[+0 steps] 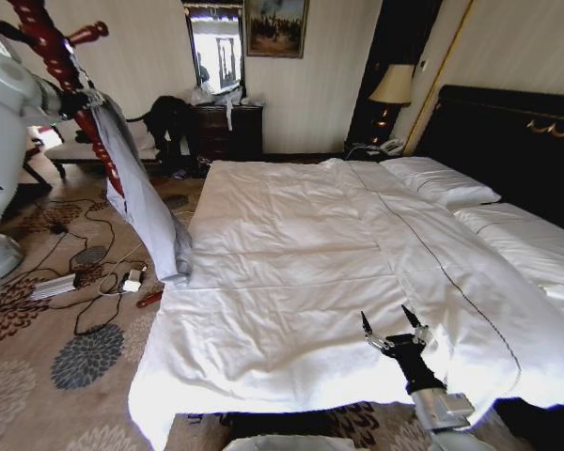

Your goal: Pick up the clothes from the bed and hang them on the clothes hanger.

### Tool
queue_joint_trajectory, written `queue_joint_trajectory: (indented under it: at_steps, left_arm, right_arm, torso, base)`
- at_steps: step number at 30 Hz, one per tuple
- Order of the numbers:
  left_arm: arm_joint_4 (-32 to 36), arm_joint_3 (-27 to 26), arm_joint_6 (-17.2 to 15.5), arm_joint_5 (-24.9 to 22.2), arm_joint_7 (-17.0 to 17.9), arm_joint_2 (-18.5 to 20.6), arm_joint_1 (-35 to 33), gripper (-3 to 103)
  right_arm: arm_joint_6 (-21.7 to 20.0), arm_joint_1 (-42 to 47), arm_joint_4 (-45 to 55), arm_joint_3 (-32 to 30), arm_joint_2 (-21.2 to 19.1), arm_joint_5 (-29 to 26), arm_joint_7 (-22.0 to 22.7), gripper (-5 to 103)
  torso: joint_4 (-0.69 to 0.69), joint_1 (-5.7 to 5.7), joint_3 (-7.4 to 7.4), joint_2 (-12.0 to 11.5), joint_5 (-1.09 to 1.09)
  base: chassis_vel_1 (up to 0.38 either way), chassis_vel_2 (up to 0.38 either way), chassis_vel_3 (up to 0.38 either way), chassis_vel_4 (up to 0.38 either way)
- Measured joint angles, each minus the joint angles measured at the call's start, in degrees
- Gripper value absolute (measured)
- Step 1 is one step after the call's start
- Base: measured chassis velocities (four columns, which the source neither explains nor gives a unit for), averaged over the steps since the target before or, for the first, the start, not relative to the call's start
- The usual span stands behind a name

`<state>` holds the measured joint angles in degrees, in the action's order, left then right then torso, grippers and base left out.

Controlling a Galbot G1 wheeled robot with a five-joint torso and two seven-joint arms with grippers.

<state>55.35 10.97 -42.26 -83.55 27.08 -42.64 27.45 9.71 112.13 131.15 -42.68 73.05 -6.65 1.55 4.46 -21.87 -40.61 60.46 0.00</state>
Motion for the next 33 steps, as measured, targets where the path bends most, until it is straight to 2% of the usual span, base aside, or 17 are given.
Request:
queue_joint_trajectory:
  at_steps: [8,13,14,16,19,20,22,23,25,27,28,31,33]
  left_arm:
    - [6.1,-2.3,0.0,-0.7,0.7,1.7,-3.6,100]
    - [14.4,-6.6,1.0,-1.2,0.2,5.6,-10.8,100]
    - [14.4,-6.6,1.0,-1.2,0.2,5.6,-10.8,100]
    - [18.7,-9.0,2.3,-2.0,-0.7,7.7,-14.9,100]
    - [26.9,-13.2,6.3,-1.8,-4.2,12.9,-22.8,100]
    - [26.9,-13.2,6.3,-1.8,-4.2,12.9,-22.8,100]
    - [31.5,-15.8,9.0,-1.6,-6.0,16.3,-28.5,100]
    - [31.5,-15.8,9.0,-1.6,-6.0,16.3,-28.5,100]
    - [34.3,-17.3,11.1,-0.9,-6.6,18.4,-32.2,100]
    - [39.0,-22.0,13.8,0.4,-6.6,21.0,-39.7,100]
    - [39.0,-22.0,13.8,0.4,-6.6,21.0,-39.7,100]
    - [44.1,-26.8,17.4,3.1,-6.5,22.5,-46.8,100]
    - [45.3,-27.6,18.2,3.6,-6.1,22.5,-48.3,100]
  right_arm:
    - [0.0,0.0,0.0,0.0,0.0,0.0,0.0,100]
    - [0.0,0.0,0.0,0.0,0.0,0.0,0.0,100]
    - [0.0,0.0,0.0,0.0,0.0,0.0,0.0,100]
    - [0.0,0.0,0.0,0.0,0.0,0.0,0.0,100]
    - [0.0,0.0,0.0,0.0,0.0,0.0,0.0,100]
    - [0.0,0.0,0.0,0.0,0.0,0.0,0.0,100]
    - [0.0,0.0,0.0,0.0,0.0,0.0,0.0,100]
    - [0.0,0.0,0.0,0.0,0.0,0.0,0.0,100]
    - [0.0,0.0,0.0,0.0,0.0,0.0,0.0,100]
    - [0.0,0.0,0.0,0.0,0.0,0.0,0.0,100]
    - [0.0,0.0,0.0,0.0,0.0,0.0,0.0,100]
    - [0.0,0.0,0.0,0.0,0.0,0.0,0.0,100]
    - [0.0,0.0,0.0,0.0,0.0,0.0,0.0,100]
  torso:
    - [0.01,0.00,0.00,0.0,0.00]
    - [0.01,0.00,0.00,0.0,0.00]
    - [0.01,0.00,0.00,0.0,0.00]
    - [-0.01,0.00,0.00,0.0,-0.01]
    - [0.01,0.00,0.00,0.0,0.02]
    - [0.01,0.00,0.00,0.0,0.02]
    - [-0.02,0.00,0.00,0.0,-0.01]
    - [-0.02,0.00,0.00,0.0,-0.01]
    - [-0.02,0.00,0.00,0.0,-0.01]
    - [0.02,0.00,0.00,0.0,0.00]
    - [0.02,0.00,0.00,0.0,0.00]
    - [-0.03,0.00,0.00,0.0,0.00]
    - [-0.01,0.01,0.00,0.0,0.00]
  base:
    - [0.000,0.000,0.000,0.000]
    - [0.000,0.000,0.000,0.000]
    - [0.000,0.000,0.000,0.000]
    - [0.000,0.000,0.000,0.000]
    - [0.000,0.000,0.000,0.000]
    - [0.000,0.000,0.000,0.000]
    - [0.000,0.000,0.000,0.000]
    - [0.000,0.000,0.000,0.000]
    - [0.000,0.000,0.000,0.000]
    - [0.000,0.000,0.000,0.000]
    - [0.000,0.000,0.000,0.000]
    - [0.000,0.000,0.000,0.000]
    - [0.000,0.000,0.000,0.000]
